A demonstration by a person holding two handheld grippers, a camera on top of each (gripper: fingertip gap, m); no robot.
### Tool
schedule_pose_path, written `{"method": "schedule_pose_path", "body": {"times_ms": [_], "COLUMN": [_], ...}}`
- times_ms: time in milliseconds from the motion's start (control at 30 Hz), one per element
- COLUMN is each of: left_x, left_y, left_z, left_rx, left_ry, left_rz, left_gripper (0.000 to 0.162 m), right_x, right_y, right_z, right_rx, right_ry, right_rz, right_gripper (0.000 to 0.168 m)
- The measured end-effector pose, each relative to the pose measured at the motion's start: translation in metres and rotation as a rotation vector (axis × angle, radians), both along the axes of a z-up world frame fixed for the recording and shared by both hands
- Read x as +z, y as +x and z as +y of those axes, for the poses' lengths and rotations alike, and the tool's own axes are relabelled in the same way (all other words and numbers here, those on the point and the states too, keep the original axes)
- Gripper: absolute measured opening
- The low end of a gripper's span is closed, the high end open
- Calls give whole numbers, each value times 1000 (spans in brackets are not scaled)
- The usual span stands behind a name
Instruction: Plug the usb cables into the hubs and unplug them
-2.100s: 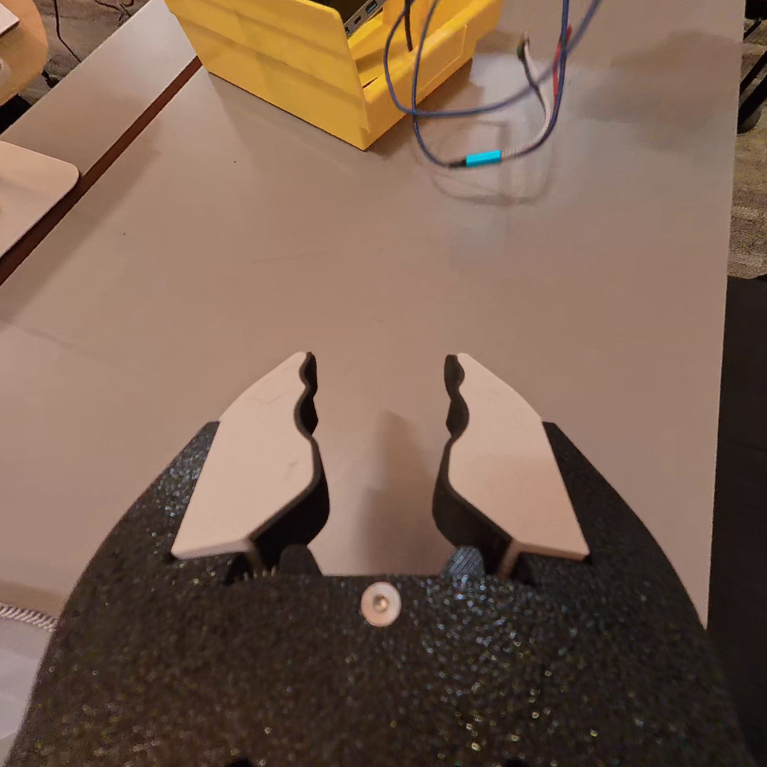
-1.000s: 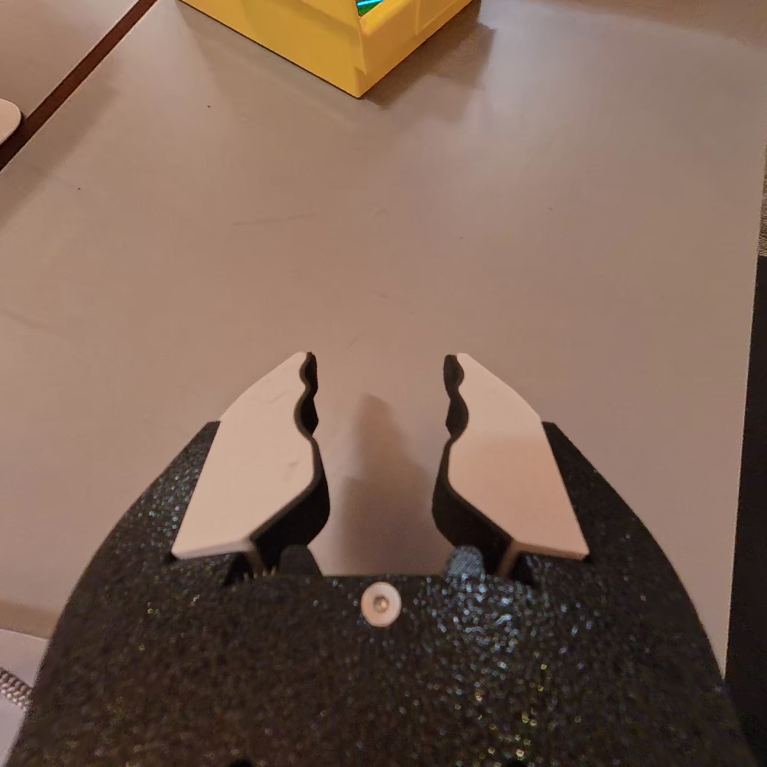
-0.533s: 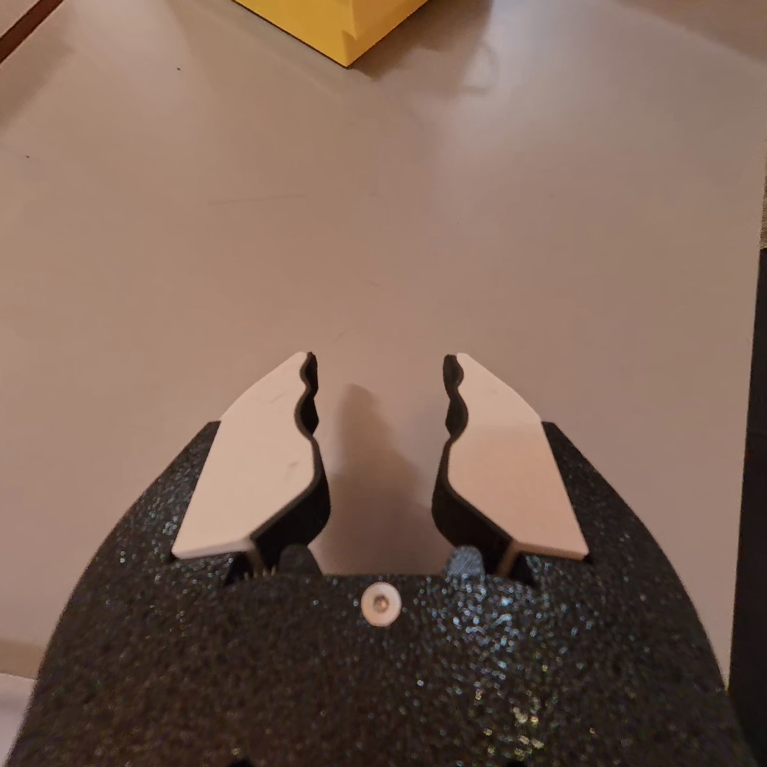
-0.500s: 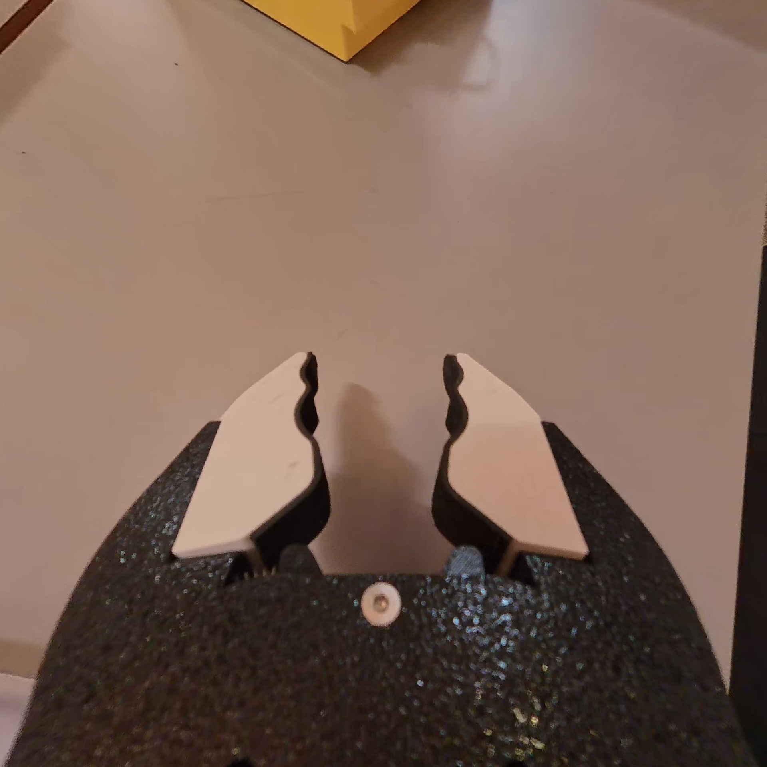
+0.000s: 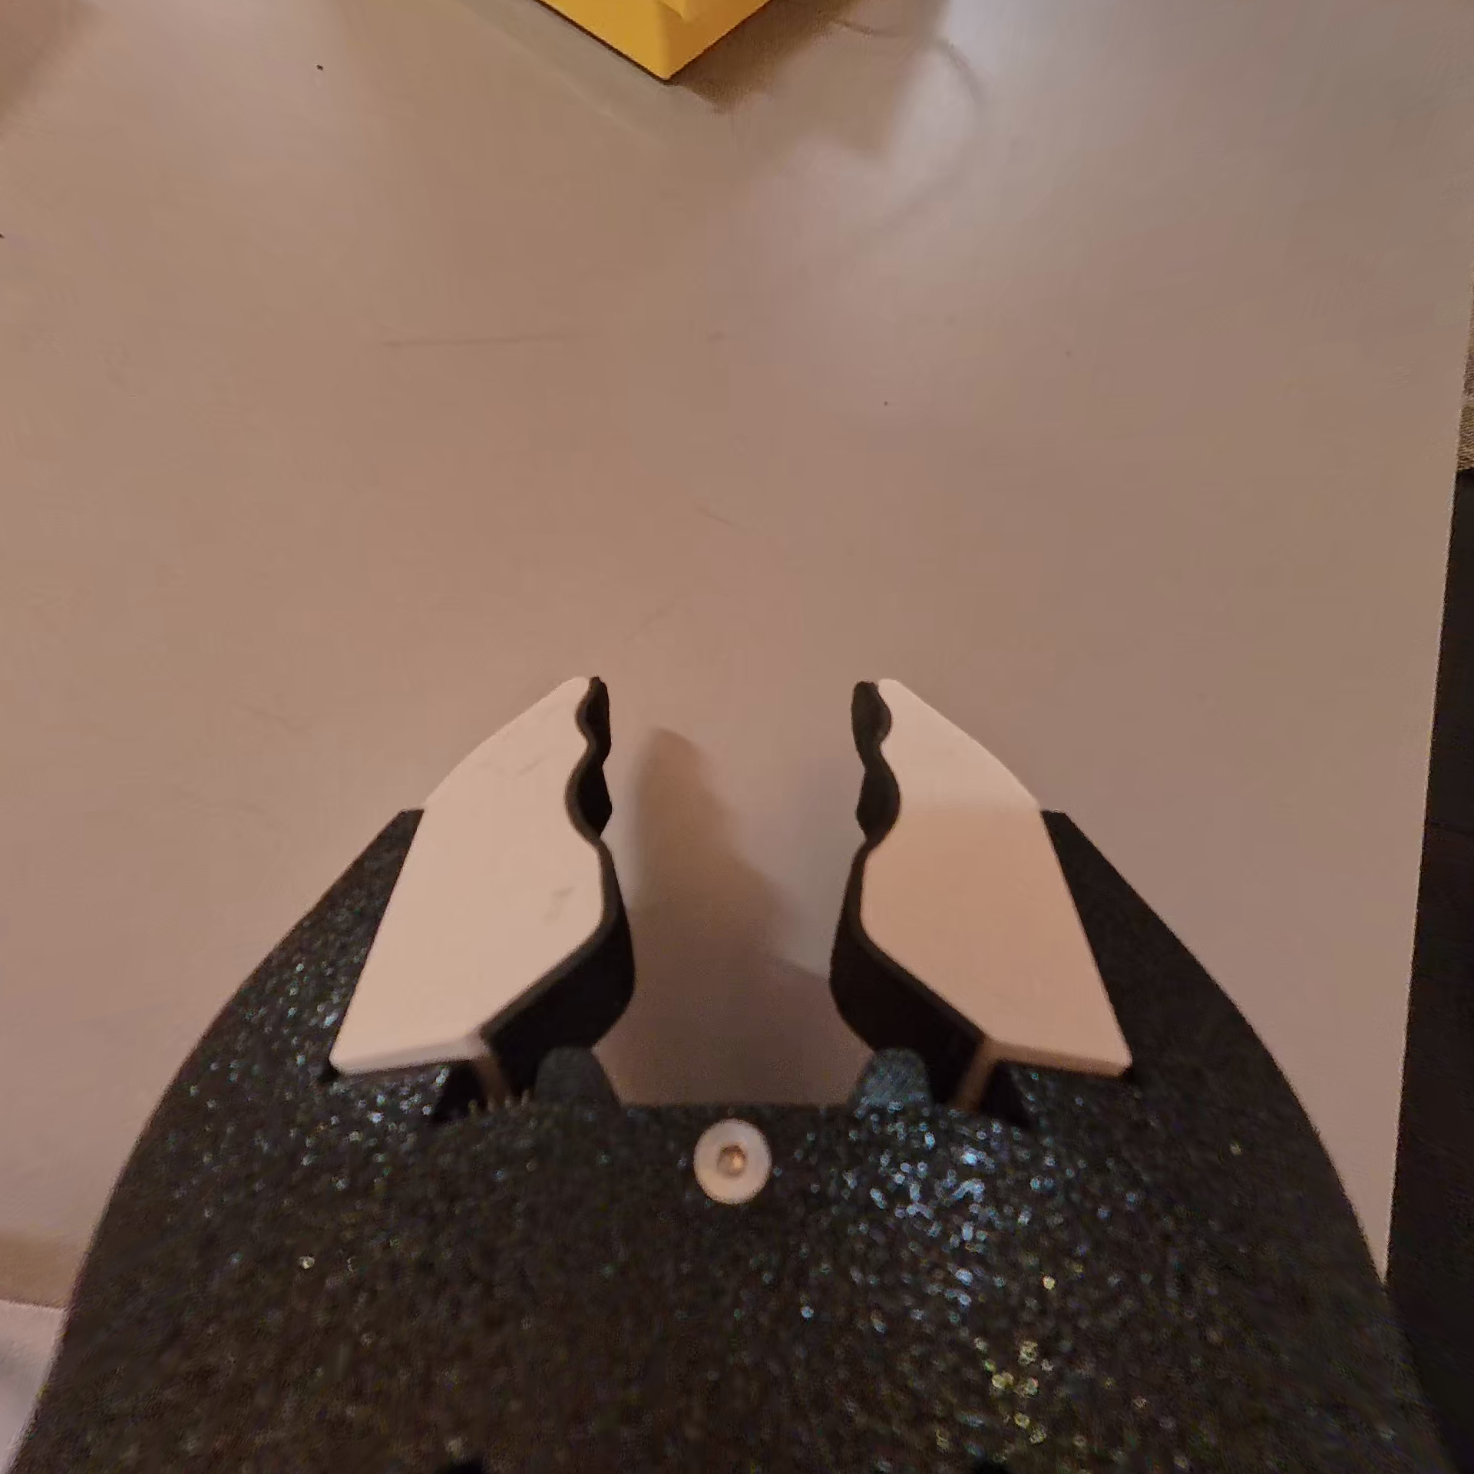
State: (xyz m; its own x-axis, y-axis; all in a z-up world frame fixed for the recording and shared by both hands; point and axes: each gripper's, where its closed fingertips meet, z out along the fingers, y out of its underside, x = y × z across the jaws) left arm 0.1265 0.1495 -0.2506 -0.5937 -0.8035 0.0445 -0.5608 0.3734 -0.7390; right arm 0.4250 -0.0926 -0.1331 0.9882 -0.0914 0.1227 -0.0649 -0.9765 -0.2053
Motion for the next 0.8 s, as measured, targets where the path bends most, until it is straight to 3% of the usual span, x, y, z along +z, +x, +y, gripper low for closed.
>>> {"method": "schedule_pose_path", "body": {"times_ms": [67, 133, 233, 267, 433, 500, 567, 667, 800], "left_x": [1, 1, 1, 1, -4, -5, -5, -6, -9], "left_y": [-1, -2, -2, -2, -3, -4, -5, -7, -6], "left_z": [1, 1, 1, 0, -9, -14, -17, -20, -19], "left_rx": [1, -1, -2, -4, -30, -48, -65, -88, -87], "left_ry": [-5, -6, -14, -19, -13, 0, 16, 33, 27], "left_rz": [1, 4, 6, 9, 30, 35, 37, 39, 43], "left_gripper": [59, 59, 59, 59, 59, 59, 59, 58, 58], "right_x": [9, 5, -19, -30, -63, -63, -66, -70, -50], "right_y": [-10, -49, -93, -98, -79, -75, -68, -61, -28], "right_z": [-11, -16, -22, -25, -35, -23, -19, -12, 26], "right_rx": [-49, 19, 115, 119, -17, -48, -34, 16, -62], "right_ry": [11, 31, 28, 14, -10, 66, 65, 36, 246], "right_rz": [-35, -1, 17, 2, -85, -73, -99, -131, -263], "right_gripper": [93, 80, 26, 20, 42, 34, 6, 5, 4]}}
